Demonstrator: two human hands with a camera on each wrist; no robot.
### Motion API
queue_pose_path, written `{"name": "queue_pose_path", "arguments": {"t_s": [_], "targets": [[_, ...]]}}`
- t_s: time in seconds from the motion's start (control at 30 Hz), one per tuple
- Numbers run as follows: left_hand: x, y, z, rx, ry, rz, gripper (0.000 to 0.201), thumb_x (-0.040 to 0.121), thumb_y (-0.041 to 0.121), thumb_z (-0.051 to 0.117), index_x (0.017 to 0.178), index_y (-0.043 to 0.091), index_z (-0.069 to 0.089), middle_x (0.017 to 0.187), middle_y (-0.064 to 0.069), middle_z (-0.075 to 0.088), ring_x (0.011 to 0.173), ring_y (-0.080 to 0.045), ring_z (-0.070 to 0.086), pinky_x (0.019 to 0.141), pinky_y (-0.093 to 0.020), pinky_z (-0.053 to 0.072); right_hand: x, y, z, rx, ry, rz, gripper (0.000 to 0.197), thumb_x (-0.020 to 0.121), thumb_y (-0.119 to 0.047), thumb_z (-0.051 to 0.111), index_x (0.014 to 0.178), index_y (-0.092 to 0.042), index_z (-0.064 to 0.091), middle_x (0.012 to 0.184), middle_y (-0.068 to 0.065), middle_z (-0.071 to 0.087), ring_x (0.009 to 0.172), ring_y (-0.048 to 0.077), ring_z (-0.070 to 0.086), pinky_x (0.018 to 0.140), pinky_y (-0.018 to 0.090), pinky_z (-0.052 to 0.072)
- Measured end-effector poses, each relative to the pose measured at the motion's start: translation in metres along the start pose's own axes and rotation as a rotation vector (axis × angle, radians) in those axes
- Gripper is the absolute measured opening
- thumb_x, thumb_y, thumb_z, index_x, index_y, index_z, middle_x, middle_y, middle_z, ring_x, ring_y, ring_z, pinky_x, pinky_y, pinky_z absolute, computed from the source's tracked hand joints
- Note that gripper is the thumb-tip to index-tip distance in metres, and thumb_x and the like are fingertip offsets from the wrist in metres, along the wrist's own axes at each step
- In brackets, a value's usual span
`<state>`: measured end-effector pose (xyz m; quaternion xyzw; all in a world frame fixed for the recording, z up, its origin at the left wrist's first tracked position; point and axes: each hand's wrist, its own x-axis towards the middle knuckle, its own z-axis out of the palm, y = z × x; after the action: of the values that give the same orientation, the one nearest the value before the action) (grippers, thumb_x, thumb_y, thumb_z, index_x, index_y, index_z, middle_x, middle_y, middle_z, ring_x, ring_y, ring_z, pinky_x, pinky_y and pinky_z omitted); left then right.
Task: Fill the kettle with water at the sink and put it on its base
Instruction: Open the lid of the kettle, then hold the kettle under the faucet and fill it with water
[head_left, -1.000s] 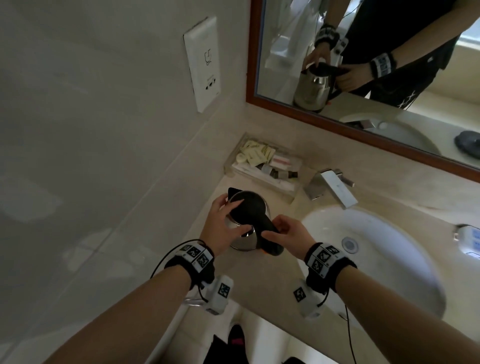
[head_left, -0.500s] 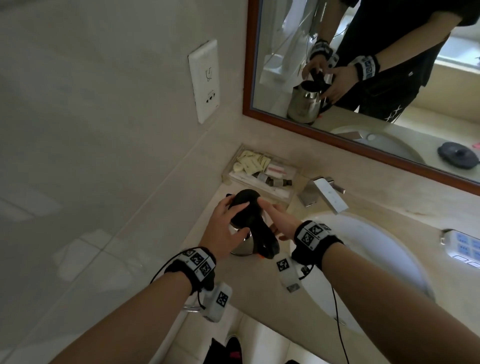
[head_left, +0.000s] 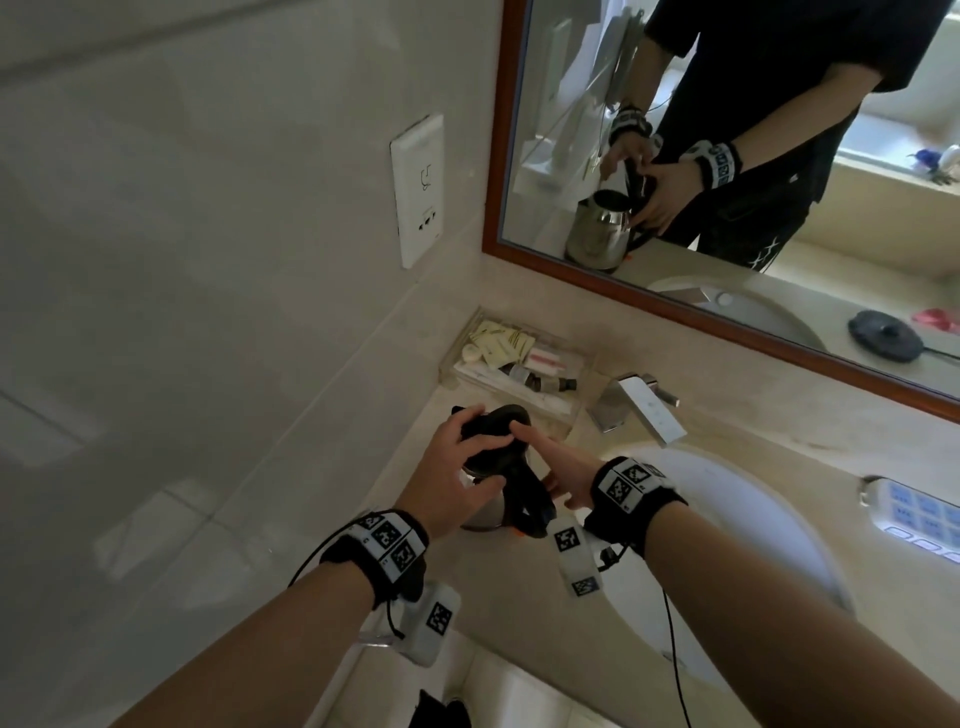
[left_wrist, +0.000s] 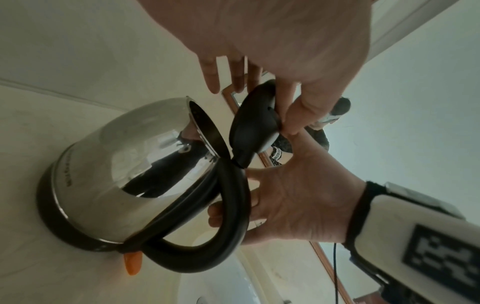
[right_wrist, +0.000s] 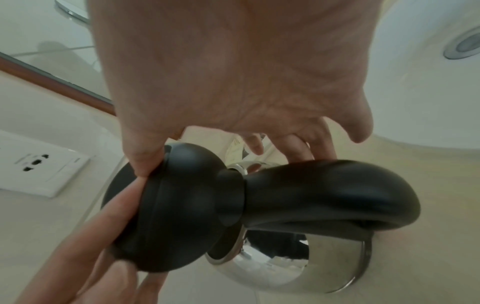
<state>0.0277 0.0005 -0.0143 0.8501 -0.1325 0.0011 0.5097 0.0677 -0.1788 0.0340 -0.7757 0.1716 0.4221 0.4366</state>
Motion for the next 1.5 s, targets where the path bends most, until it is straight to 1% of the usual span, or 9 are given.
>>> {"name": "queue_pose_path", "arguments": {"t_s": [0.13, 0.23, 0.37, 0.5, 0.67, 0.9, 1.07, 1.23, 1.5], "targets": [[-0.002, -0.003, -0.003, -0.031, 0.164, 0.023, 0.027, 0.081, 0.005, 0.068, 0.104, 0.016, 0.062, 0.128, 0.010, 0.051, 0.117, 0.004, 0.049, 0.095, -0.007, 0.038, 0.006, 0.002, 0.000, 0.028, -0.017, 0.004, 0.090, 0.078, -0.082, 0.037, 0.152, -0.033, 0.023, 0.142, 0.024, 0.050, 0.129, 0.040, 0.049, 0.115, 0.058, 0.020], [-0.001, -0.022, -0.001, -0.173, 0.365, -0.261, 0.020, 0.086, 0.022, 0.061, 0.103, 0.020, 0.050, 0.113, 0.009, 0.057, 0.098, -0.007, 0.059, 0.077, -0.017, 0.046, 0.011, 0.005, 0.002, 0.060, -0.030, 0.001, 0.085, 0.082, -0.078, 0.036, 0.152, -0.033, 0.021, 0.140, 0.027, 0.050, 0.128, 0.040, 0.049, 0.116, 0.054, 0.020], [0.001, -0.054, -0.001, -0.244, 0.068, -0.496, 0.067, 0.084, 0.009, 0.071, 0.140, 0.022, 0.035, 0.134, 0.006, 0.043, 0.126, -0.014, 0.046, 0.097, -0.025, 0.041, 0.019, 0.012, -0.001, 0.106, -0.087, 0.007, 0.089, 0.078, -0.080, 0.036, 0.153, -0.036, 0.016, 0.131, 0.030, 0.058, 0.126, 0.039, 0.052, 0.116, 0.051, 0.019], [0.002, -0.064, 0.009, -0.187, -0.083, -0.437, 0.088, 0.062, 0.019, 0.093, 0.132, 0.033, 0.041, 0.127, 0.015, 0.047, 0.105, 0.017, 0.052, 0.083, -0.003, 0.044, 0.026, 0.017, -0.001, 0.218, -0.090, -0.006, 0.079, 0.082, -0.072, 0.043, 0.149, -0.033, 0.024, 0.113, 0.027, 0.067, 0.109, 0.037, 0.065, 0.112, 0.047, 0.034], [0.005, -0.078, 0.020, -0.221, -0.035, -0.478, 0.113, 0.043, 0.046, 0.094, 0.139, 0.026, 0.037, 0.133, 0.006, 0.047, 0.106, -0.006, 0.062, 0.088, -0.033, 0.058, 0.023, 0.024, 0.002, 0.297, -0.067, -0.069, 0.079, 0.065, -0.066, 0.056, 0.134, -0.033, 0.036, 0.112, 0.024, 0.067, 0.110, 0.039, 0.066, 0.104, 0.047, 0.046], [0.007, -0.082, 0.016, -0.337, -0.050, -0.480, 0.113, 0.048, 0.033, 0.095, 0.142, 0.021, 0.034, 0.139, 0.003, 0.041, 0.116, -0.006, 0.053, 0.096, -0.023, 0.049, 0.034, 0.040, 0.004, 0.321, -0.083, -0.115, 0.083, 0.064, -0.068, 0.054, 0.135, -0.027, 0.041, 0.109, 0.027, 0.071, 0.101, 0.042, 0.070, 0.106, 0.051, 0.044], [0.006, -0.084, 0.024, -0.348, -0.095, -0.495, 0.123, 0.044, 0.039, 0.096, 0.147, 0.025, 0.030, 0.142, 0.004, 0.039, 0.129, -0.013, 0.045, 0.105, -0.032, 0.047, 0.036, 0.058, 0.002, 0.344, -0.040, -0.112, 0.081, 0.067, -0.067, 0.053, 0.135, -0.023, 0.048, 0.101, 0.022, 0.075, 0.095, 0.035, 0.073, 0.105, 0.049, 0.046], [0.007, -0.071, 0.043, -0.347, -0.137, -0.462, 0.120, 0.047, 0.040, 0.097, 0.147, 0.027, 0.032, 0.141, 0.010, 0.041, 0.125, -0.001, 0.047, 0.107, -0.032, 0.045, 0.013, 0.081, -0.016, 0.381, 0.026, -0.113, 0.077, 0.062, -0.066, 0.053, 0.121, -0.017, 0.058, 0.099, 0.021, 0.075, 0.094, 0.033, 0.073, 0.103, 0.047, 0.048], [0.027, -0.020, 0.093, -0.200, -0.319, -0.375, 0.084, 0.057, 0.032, 0.094, 0.131, 0.032, 0.052, 0.121, 0.016, 0.059, 0.113, -0.001, 0.054, 0.091, -0.025, 0.051, -0.037, 0.153, -0.068, 0.479, 0.140, -0.057, 0.052, 0.078, -0.062, 0.046, 0.105, -0.019, 0.060, 0.107, 0.023, 0.073, 0.105, 0.038, 0.068, 0.109, 0.051, 0.041]]}}
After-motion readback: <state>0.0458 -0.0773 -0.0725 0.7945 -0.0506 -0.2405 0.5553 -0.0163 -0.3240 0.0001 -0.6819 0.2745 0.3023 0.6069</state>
